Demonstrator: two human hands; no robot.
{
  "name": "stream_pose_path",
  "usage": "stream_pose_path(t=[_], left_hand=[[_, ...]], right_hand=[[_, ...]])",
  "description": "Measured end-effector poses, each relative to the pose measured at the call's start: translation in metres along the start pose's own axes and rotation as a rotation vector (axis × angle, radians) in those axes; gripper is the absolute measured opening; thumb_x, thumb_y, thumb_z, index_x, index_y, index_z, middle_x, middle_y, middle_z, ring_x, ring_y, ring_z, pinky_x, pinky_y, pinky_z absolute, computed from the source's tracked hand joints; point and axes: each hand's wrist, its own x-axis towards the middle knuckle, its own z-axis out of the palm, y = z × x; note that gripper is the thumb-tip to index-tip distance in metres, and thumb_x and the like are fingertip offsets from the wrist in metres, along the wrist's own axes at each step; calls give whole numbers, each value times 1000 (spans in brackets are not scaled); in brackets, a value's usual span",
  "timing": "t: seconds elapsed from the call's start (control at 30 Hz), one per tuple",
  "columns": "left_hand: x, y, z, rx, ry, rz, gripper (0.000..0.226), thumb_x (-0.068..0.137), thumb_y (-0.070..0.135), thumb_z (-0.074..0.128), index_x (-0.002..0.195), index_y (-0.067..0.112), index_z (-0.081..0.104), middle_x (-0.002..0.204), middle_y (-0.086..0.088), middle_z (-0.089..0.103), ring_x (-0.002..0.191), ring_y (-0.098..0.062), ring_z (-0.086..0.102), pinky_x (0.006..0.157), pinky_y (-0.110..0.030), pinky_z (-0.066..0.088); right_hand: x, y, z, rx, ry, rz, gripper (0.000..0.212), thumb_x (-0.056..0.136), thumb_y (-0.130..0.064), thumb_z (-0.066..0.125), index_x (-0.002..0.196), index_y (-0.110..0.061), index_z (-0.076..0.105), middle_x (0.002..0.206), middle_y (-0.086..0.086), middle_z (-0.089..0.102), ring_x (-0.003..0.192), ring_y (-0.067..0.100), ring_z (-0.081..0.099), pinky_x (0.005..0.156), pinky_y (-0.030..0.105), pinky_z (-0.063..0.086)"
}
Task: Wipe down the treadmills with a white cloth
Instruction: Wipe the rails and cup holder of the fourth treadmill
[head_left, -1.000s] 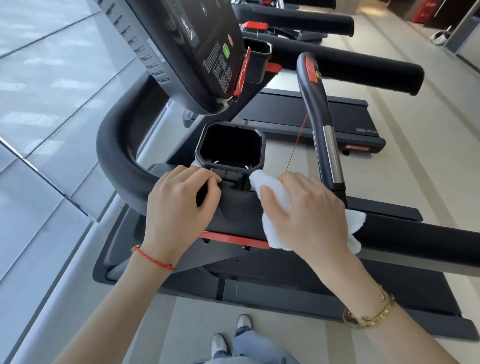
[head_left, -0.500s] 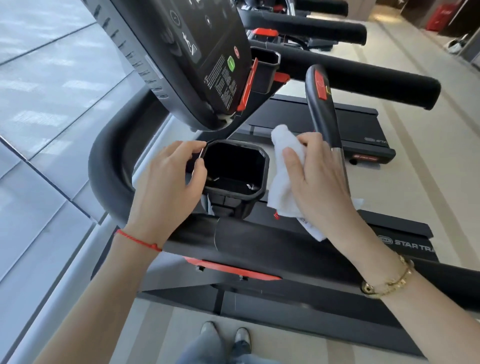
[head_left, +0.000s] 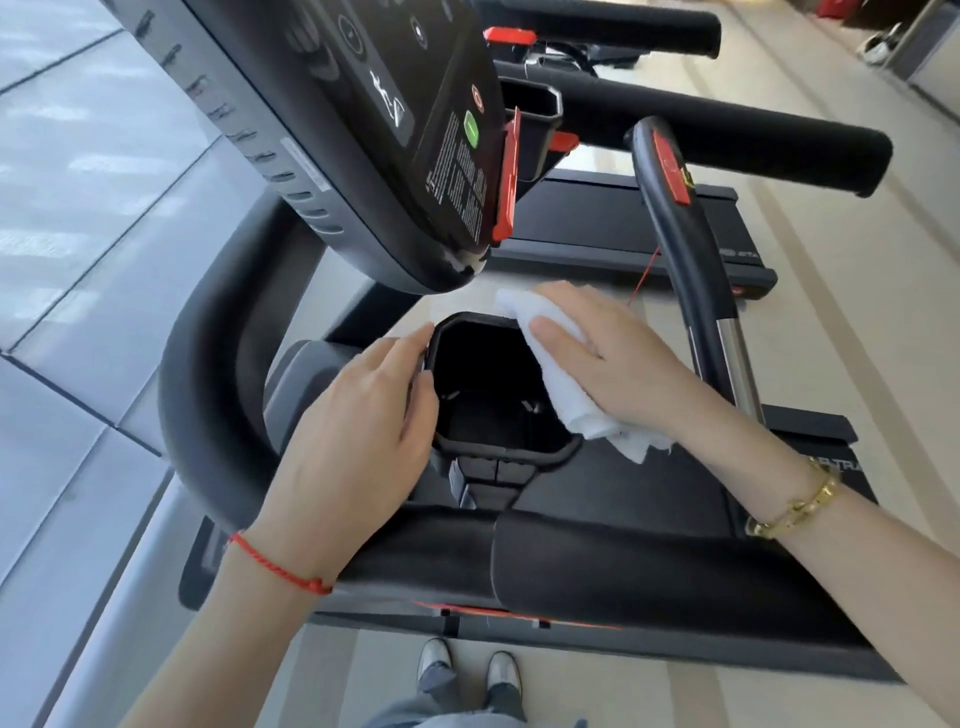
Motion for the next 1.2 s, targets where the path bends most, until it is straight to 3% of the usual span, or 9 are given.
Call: stream_pose_path(t=[0.2,0.33,0.43,0.6,0.77,0.87,0.97,1.07,1.2], left_hand=[[-1,-3,0,-14,-32,-9,49,97,33,42,145,24,43,123,7,59,101,-16,60,83,-34,51],[1,-2,0,-18,-35,-15,49,96,35,45,145,26,43,125,7,59,106,-14,59,87,-35,51],[1,-3,-1,-22,-44,-12,49,97,37,45,145,29,41,127,9,59,106,-14,59,87,-37,52],[2,-4,1,-26,-55,-4,50,96,40,42,145,29,40,121,10,61,99,-14,61,84,-40,55],[3,-7,3,-47,-32,17,48,95,39,44,143,35,38,106,9,63,85,-13,63,77,-44,56],[3,-9,5,-60,-29,30,47,96,41,42,142,37,37,100,7,63,83,-15,63,75,-46,56],[3,-11,5,-57,-30,26,47,95,43,40,141,36,38,100,7,64,86,-14,62,77,-45,56],[3,-11,6,-68,-23,23,47,94,39,45,140,31,43,100,12,63,85,-12,63,79,-43,56],[4,-11,6,-73,-23,26,48,93,38,47,140,31,44,95,21,60,81,-7,64,79,-40,57]], right_hand=[[-4,8,-11,39,-109,-61,43,98,-53,37,140,-45,38,134,-12,49,123,17,45,103,40,38],[33,-14,-5,-77,-144,-196,35,101,-45,42,136,-44,45,124,-16,52,110,10,42,85,18,32],[33,-14,0,-106,-138,-240,37,100,-48,43,137,-49,42,120,-19,51,108,13,40,83,23,31],[12,10,-10,2,-114,-139,41,97,-50,44,138,-47,41,133,-18,51,126,15,42,103,35,34],[32,-14,0,-122,-93,-210,36,99,-48,43,135,-47,44,120,-19,52,111,16,43,83,30,32],[31,-21,4,-197,-62,-253,38,99,-47,43,137,-45,43,114,-19,51,102,17,41,80,29,32],[14,-3,-3,-71,-65,-144,42,99,-48,44,141,-44,40,121,-19,49,113,17,42,88,29,30],[-6,8,-5,52,-73,-41,44,98,-48,43,141,-41,36,133,-7,48,117,19,48,94,37,41],[-33,5,11,119,-3,57,56,95,-54,42,145,-39,21,130,-6,39,105,16,48,78,29,41]])
